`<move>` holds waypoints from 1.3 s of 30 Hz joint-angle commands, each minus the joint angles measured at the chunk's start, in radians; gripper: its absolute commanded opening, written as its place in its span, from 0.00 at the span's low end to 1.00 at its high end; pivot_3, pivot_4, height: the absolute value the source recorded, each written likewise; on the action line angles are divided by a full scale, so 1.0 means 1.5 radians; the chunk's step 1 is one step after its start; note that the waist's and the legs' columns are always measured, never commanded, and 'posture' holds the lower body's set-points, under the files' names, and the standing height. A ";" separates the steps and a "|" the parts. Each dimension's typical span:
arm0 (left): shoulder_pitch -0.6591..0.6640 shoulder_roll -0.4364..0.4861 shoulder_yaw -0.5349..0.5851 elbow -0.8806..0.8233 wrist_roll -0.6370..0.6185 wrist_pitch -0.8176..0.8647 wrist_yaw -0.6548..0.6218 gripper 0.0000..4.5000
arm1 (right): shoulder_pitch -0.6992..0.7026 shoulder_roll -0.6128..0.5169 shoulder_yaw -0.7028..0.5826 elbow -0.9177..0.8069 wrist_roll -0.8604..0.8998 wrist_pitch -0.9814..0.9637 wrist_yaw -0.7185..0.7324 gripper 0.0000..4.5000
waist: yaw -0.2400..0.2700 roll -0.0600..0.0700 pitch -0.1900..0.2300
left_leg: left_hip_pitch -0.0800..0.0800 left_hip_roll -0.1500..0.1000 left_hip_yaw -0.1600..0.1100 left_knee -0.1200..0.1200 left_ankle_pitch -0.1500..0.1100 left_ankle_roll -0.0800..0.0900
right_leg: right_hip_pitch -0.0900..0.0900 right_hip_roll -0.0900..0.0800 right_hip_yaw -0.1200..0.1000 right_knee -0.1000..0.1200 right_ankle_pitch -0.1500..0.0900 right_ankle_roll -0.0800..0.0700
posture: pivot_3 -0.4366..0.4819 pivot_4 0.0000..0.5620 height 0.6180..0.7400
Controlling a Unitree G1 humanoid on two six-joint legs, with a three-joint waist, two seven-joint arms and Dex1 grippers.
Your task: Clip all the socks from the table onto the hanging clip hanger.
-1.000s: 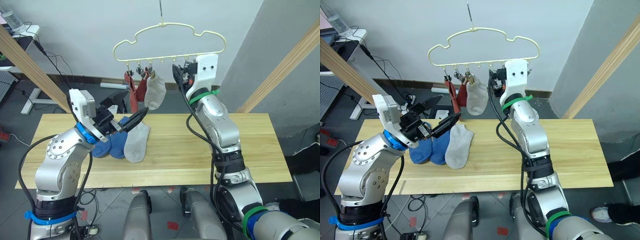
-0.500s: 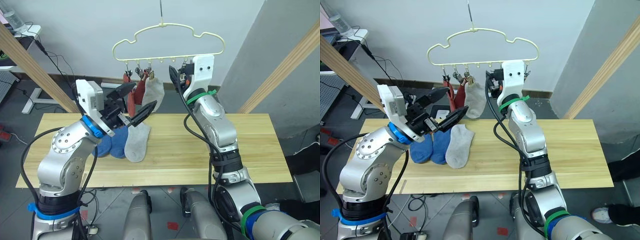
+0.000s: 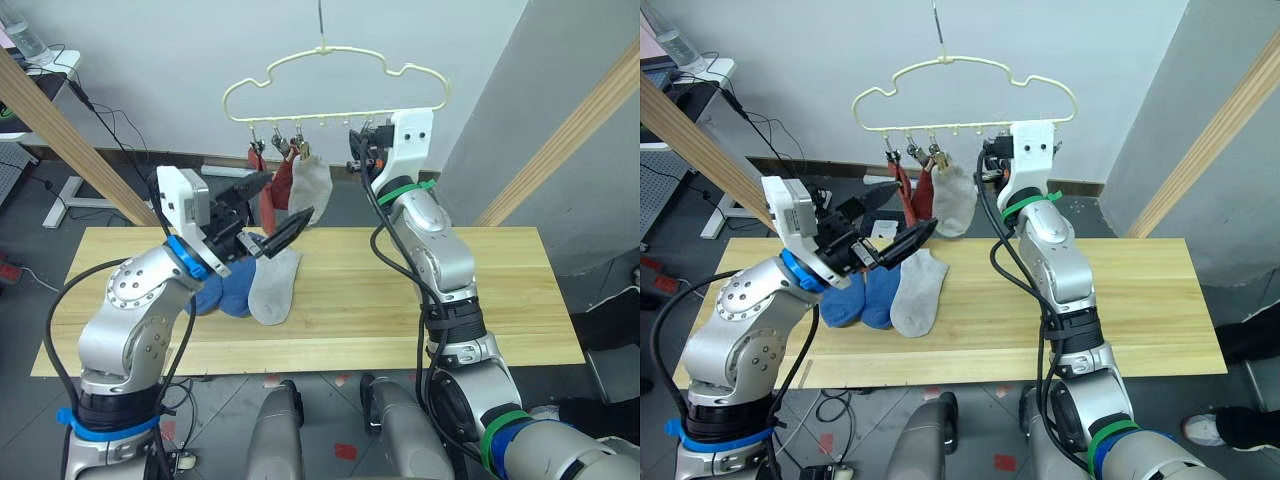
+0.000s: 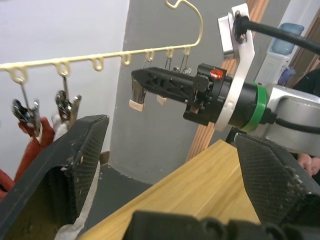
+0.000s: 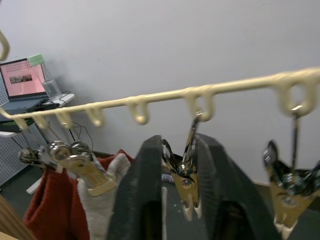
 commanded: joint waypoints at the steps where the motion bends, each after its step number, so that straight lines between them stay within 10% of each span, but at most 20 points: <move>1: 0.001 -0.001 0.012 -0.016 -0.005 -0.016 -0.002 1.00 | -0.016 0.002 -0.004 -0.017 0.009 -0.007 -0.002 0.00 | 0.000 0.000 0.000 | 0.000 0.000 0.000 0.000 0.000 0.000 | 0.000 0.000 0.000 0.000 0.000 0.000 | 0.54 0.50 1.00; 11: 0.039 0.010 0.007 -0.016 0.017 -0.019 0.000 1.00 | -0.007 -0.044 -0.009 -0.054 0.054 0.061 0.067 0.00 | 0.000 0.000 0.000 | 0.000 0.000 0.000 0.000 0.000 0.000 | 0.000 0.000 0.000 0.000 0.000 0.000 | 0.53 0.51 1.00; 17: 0.105 -0.008 -0.031 0.146 0.164 -0.075 0.061 1.00 | -0.029 -0.165 -0.045 -0.067 0.196 0.269 0.220 0.00 | -0.001 0.000 0.000 | 0.002 0.000 0.001 0.000 0.000 0.000 | 0.002 0.000 0.001 0.000 0.000 0.000 | 0.49 0.54 1.00; 39: -0.163 -0.070 -0.175 0.752 0.381 -0.347 -0.030 1.00 | -0.068 -0.201 -0.043 -0.021 0.219 0.283 0.252 0.00 | -0.004 0.000 0.000 | 0.002 0.000 0.001 0.000 0.000 0.001 | 0.002 0.000 0.000 0.001 -0.001 -0.001 | 0.43 0.59 1.00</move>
